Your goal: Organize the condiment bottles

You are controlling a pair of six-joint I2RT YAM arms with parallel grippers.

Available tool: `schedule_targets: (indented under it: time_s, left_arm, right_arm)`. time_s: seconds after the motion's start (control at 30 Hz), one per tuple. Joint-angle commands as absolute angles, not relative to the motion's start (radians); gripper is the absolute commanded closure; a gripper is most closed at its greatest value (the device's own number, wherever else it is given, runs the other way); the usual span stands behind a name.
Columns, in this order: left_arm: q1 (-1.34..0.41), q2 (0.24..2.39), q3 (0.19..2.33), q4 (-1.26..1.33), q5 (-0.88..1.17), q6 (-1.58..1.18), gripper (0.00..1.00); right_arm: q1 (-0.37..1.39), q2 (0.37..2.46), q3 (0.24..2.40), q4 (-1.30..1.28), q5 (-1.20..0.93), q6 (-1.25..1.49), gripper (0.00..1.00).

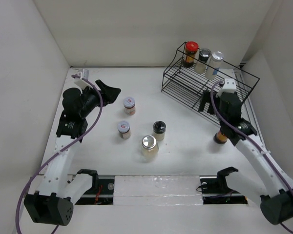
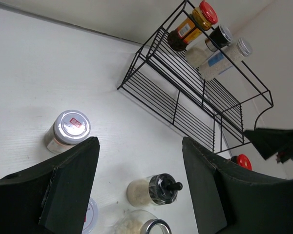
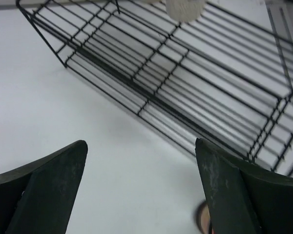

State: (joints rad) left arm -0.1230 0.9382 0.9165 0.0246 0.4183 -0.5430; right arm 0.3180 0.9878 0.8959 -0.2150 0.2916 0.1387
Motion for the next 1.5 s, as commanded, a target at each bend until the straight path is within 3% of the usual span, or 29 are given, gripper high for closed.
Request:
schedule_targets:
  time_s: [0.0, 0.23, 0.3, 0.33, 0.43, 0.67, 1.03, 1.13, 1.2, 1.3, 1.47]
  left_arm:
    - [-0.13, 0.911, 0.979, 0.028, 0.402, -0.569, 0.35]
    - [-0.13, 0.845, 0.99, -0.002, 0.419, -0.661, 0.33]
    - [-0.149, 0.81, 0.959, -0.011, 0.399, -0.689, 0.32]
    - [-0.159, 0.796, 0.937, 0.003, 0.379, -0.736, 0.25]
    - [-0.196, 0.743, 0.862, 0.05, 0.379, -0.784, 0.17]
    - [-0.311, 0.675, 0.793, 0.095, 0.31, -0.784, 0.16]
    - [-0.333, 0.646, 0.759, 0.115, 0.322, -0.775, 0.17]
    - [-0.333, 0.646, 0.75, 0.115, 0.322, -0.775, 0.17]
    - [-0.333, 0.637, 0.741, 0.115, 0.322, -0.775, 0.17]
    - [-0.333, 0.637, 0.741, 0.115, 0.322, -0.775, 0.18]
    - [-0.333, 0.627, 0.785, 0.06, 0.293, -0.741, 0.18]
  right_arm:
    - [0.357, 0.809, 0.881, -0.429, 0.422, 0.258, 0.02]
    - [0.309, 0.528, 0.793, -0.689, 0.629, 0.383, 0.0]
    - [0.273, 0.528, 0.793, -0.724, 0.64, 0.416, 0.0]
    - [0.238, 0.528, 0.779, -0.724, 0.624, 0.416, 0.0]
    - [0.198, 0.592, 0.77, -0.724, 0.577, 0.416, 0.0]
    - [0.123, 0.716, 0.746, -0.672, 0.404, 0.396, 0.0]
    - [0.011, 0.799, 0.658, -0.583, 0.371, 0.377, 0.0]
    - [-0.003, 0.811, 0.643, -0.56, 0.345, 0.359, 0.08]
    - [-0.003, 0.811, 0.643, -0.56, 0.345, 0.359, 0.23]
    - [-0.003, 0.776, 0.643, -0.551, 0.322, 0.338, 0.35]
    - [0.037, 0.661, 0.681, -0.575, 0.255, 0.288, 0.33]
